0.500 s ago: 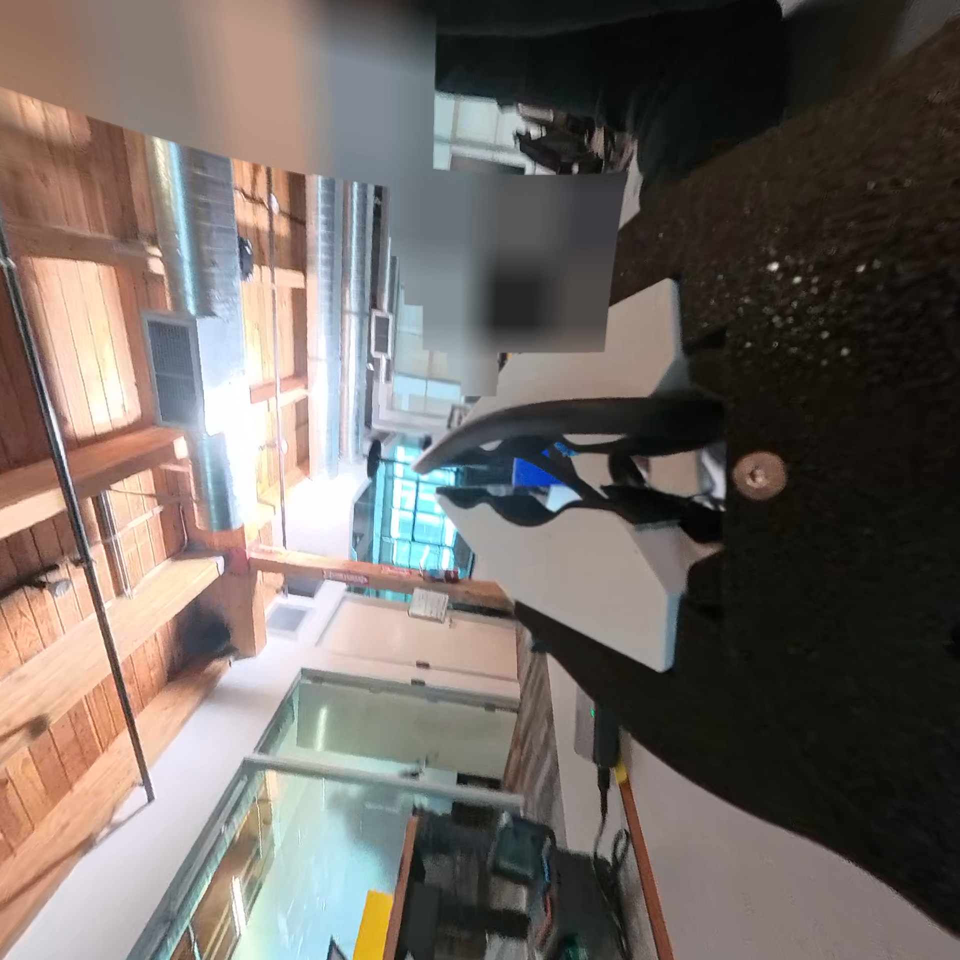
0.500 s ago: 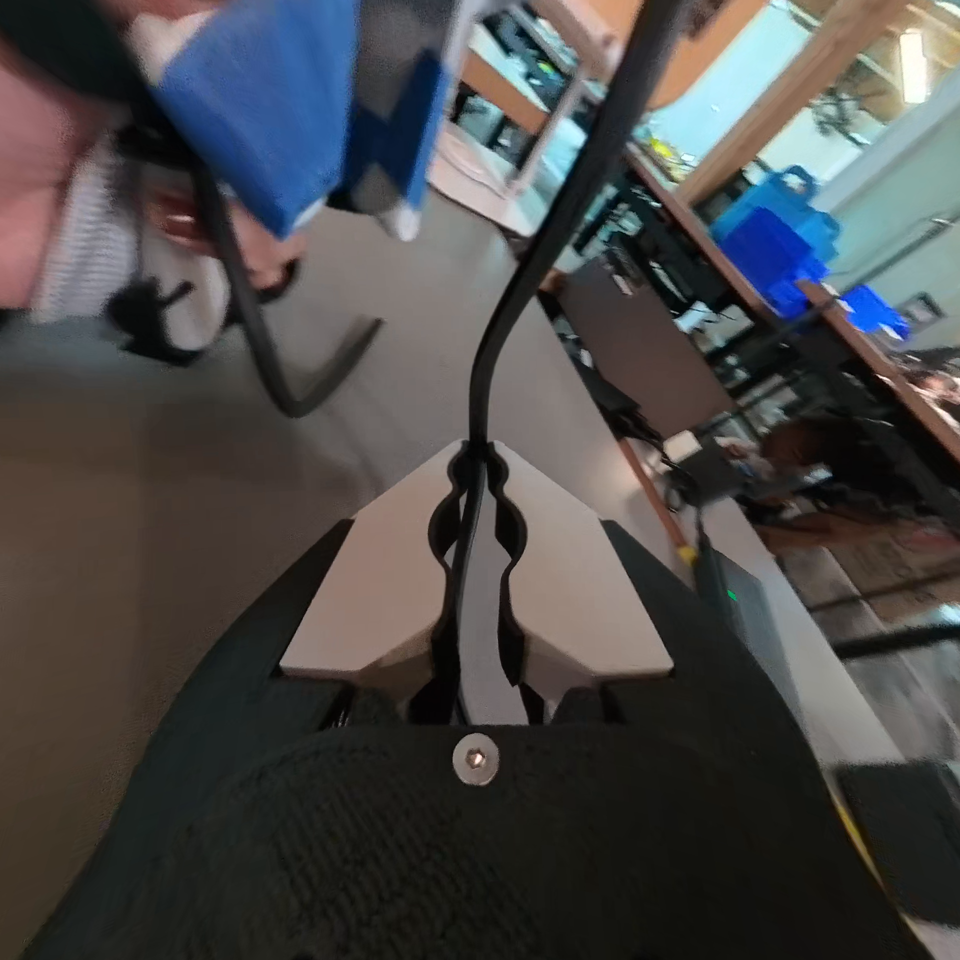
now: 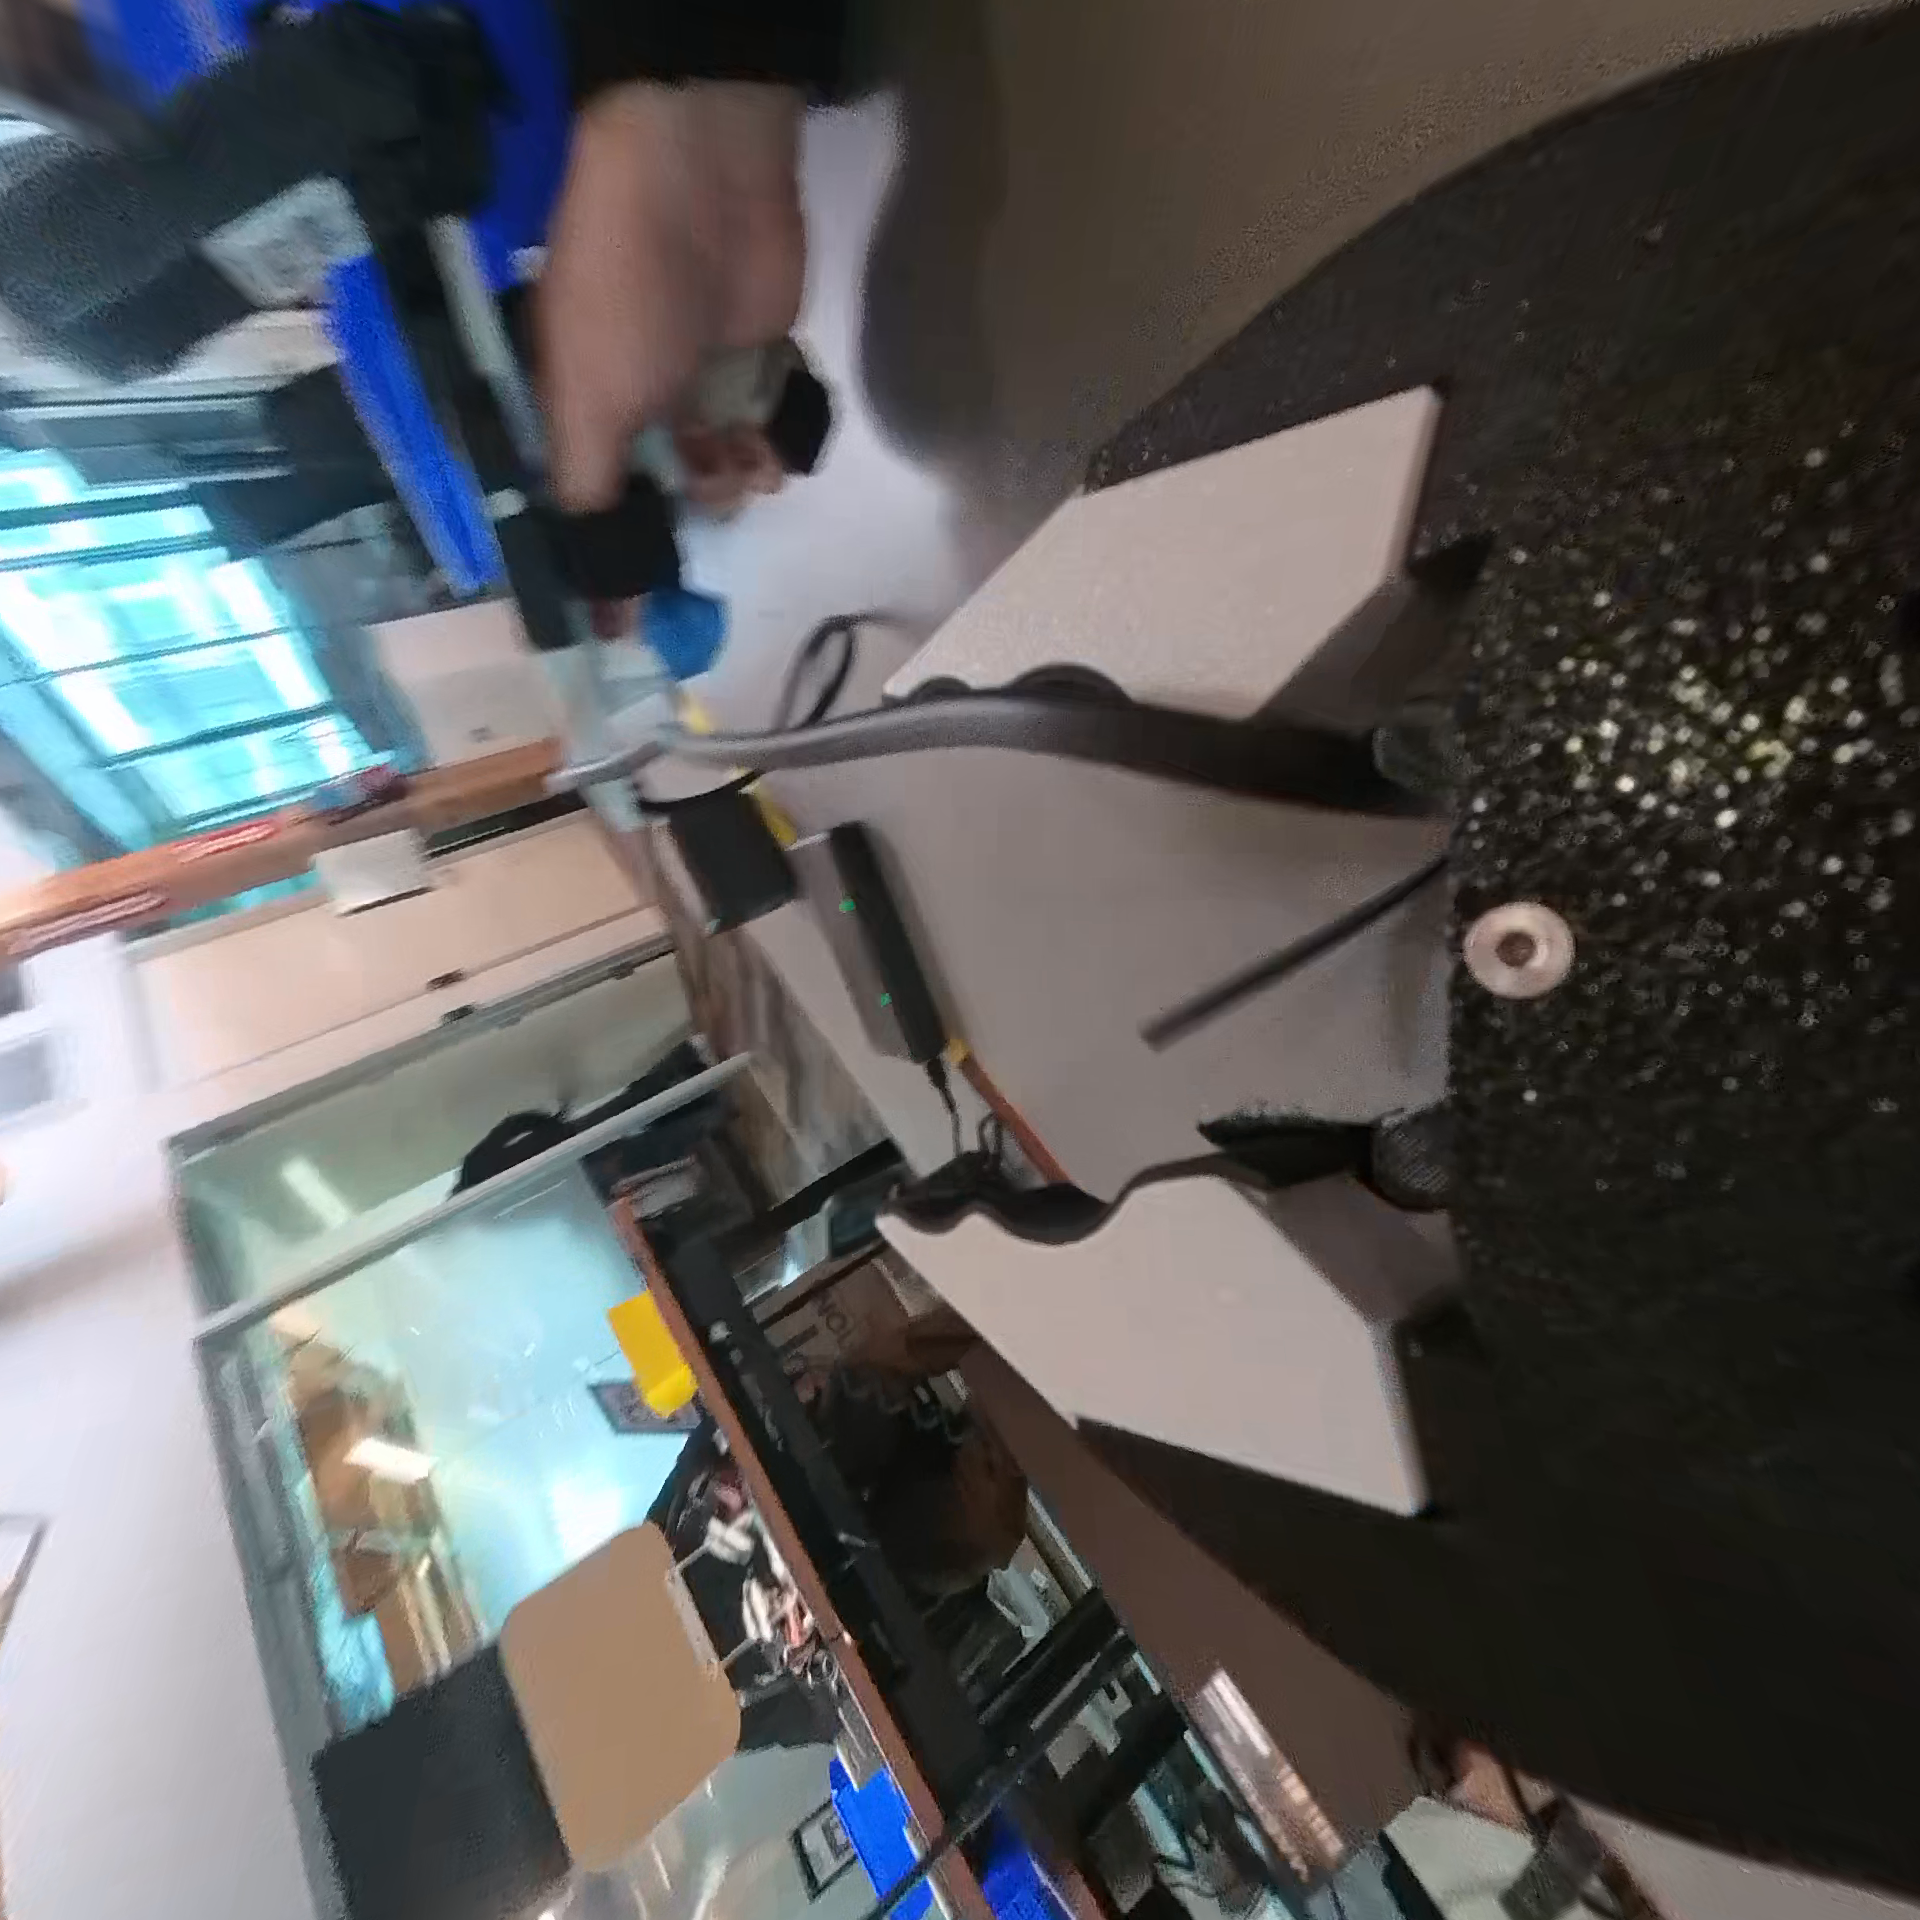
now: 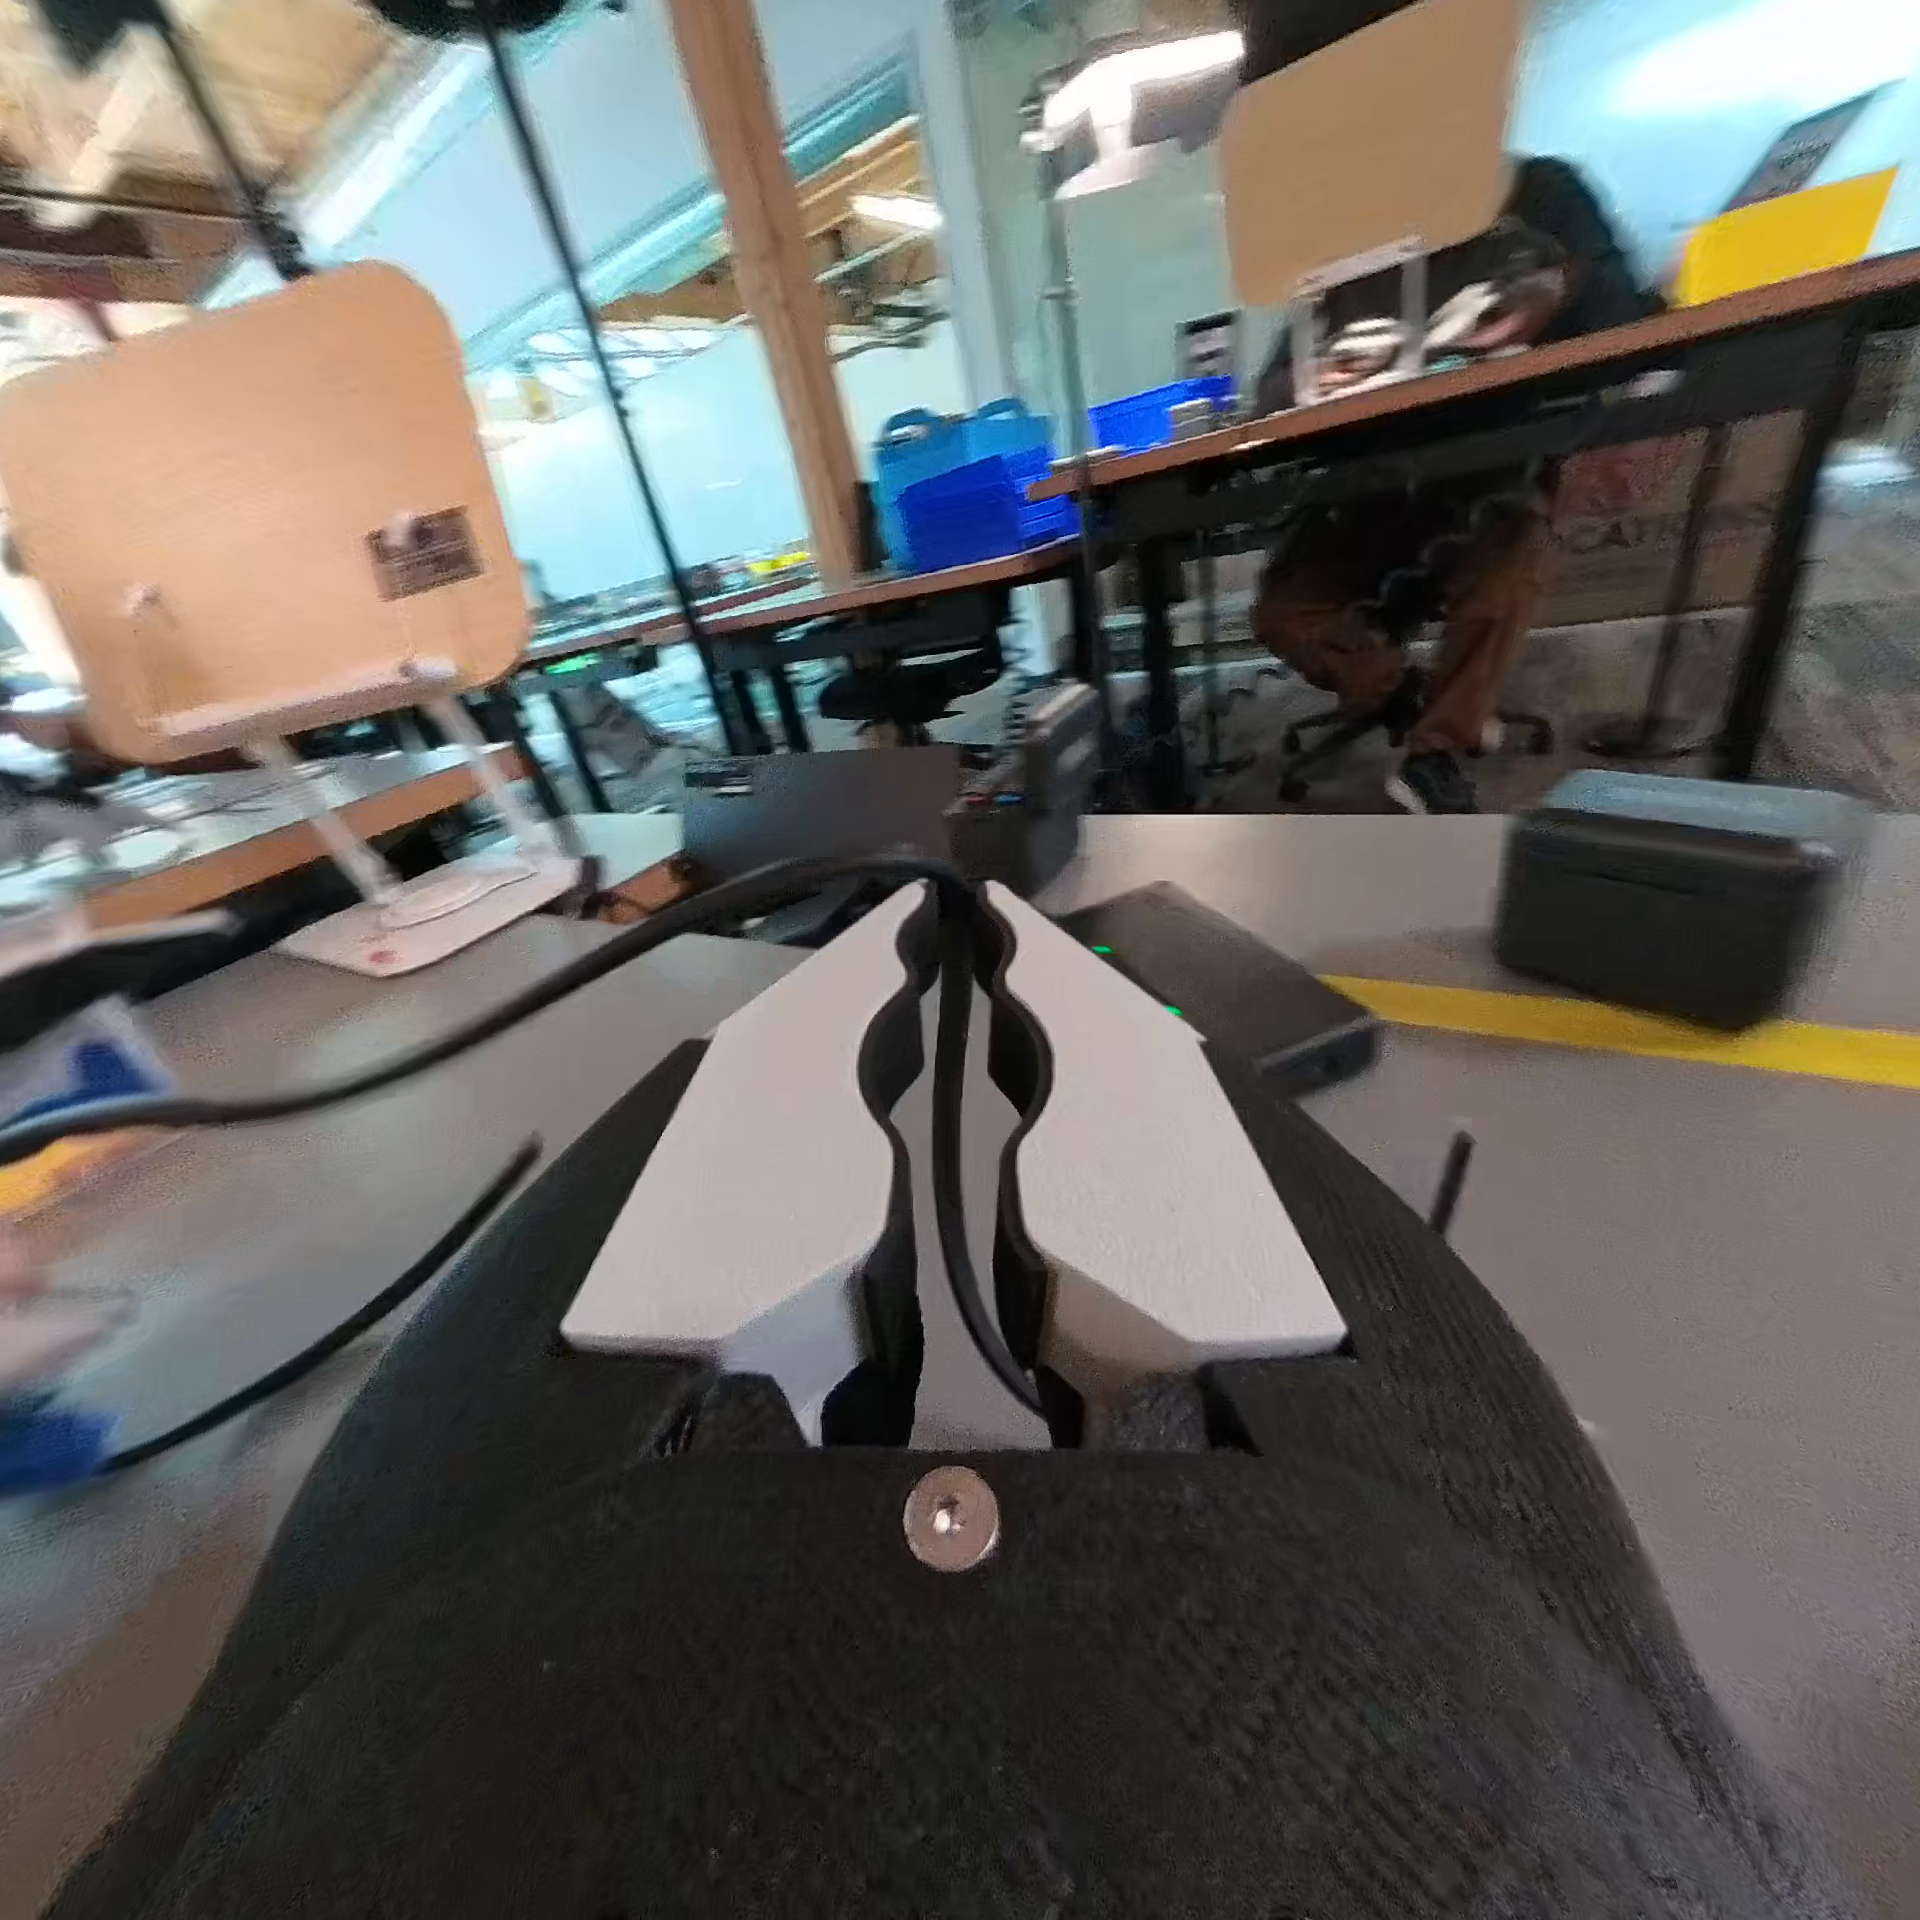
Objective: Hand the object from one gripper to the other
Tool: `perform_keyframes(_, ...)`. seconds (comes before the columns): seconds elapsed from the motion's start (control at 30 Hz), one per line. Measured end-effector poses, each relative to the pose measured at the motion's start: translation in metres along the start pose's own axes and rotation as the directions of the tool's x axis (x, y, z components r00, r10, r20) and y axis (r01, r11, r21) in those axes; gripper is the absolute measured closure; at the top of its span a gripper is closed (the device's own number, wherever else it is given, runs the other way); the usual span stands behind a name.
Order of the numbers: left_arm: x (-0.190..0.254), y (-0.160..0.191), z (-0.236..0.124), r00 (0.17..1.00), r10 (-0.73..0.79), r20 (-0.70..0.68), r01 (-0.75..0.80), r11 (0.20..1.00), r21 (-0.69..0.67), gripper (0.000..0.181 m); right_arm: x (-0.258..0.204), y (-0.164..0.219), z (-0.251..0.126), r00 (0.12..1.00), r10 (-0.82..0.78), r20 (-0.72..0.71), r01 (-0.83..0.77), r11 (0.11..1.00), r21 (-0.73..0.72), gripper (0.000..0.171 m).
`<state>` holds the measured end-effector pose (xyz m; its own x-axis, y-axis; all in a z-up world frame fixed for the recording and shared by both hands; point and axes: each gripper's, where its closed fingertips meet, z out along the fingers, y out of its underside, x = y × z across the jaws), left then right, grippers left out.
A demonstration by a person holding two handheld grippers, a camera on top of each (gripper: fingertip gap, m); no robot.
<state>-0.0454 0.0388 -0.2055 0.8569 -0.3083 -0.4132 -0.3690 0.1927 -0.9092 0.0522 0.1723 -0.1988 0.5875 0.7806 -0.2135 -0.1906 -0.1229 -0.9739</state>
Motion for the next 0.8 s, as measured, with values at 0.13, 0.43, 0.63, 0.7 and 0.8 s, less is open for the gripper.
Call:
perform_keyframes(0.13, 0.031, 0.021, 0.002, 0.979, 0.123, -0.164, -0.143, 0.982, -0.122, 0.087, 0.032, -0.013, -0.010, 0.993, 0.028, -0.114, -0.021, 0.998, 0.062, 0.168)
perform_keyframes(0.43, 0.042, -0.018, -0.008, 0.879, -0.299, -0.370, 0.322, 0.947, -0.001, 0.114, -0.015, -0.017, -0.003, 0.975, 0.058, 0.215, -0.076, 0.994, 0.074, 0.167)
perform_keyframes(0.63, 0.056, -0.025, 0.003, 0.722, -0.510, -0.467, 0.530, 0.842, -0.100, 0.109, -0.067, -0.002, -0.003, 0.914, -0.133, 0.384, 0.126, 0.991, 0.043, 0.167)
perform_keyframes(0.7, 0.061, -0.027, 0.010, 0.684, -0.558, -0.470, 0.575, 0.809, -0.124, 0.106, -0.087, 0.001, -0.007, 0.865, -0.173, 0.471, 0.166, 0.984, 0.058, 0.167)
perform_keyframes(0.8, 0.066, -0.022, 0.021, 0.635, -0.634, -0.442, 0.632, 0.755, -0.176, 0.097, -0.113, -0.001, -0.018, 0.790, -0.170, 0.589, 0.145, 0.985, 0.090, 0.168)
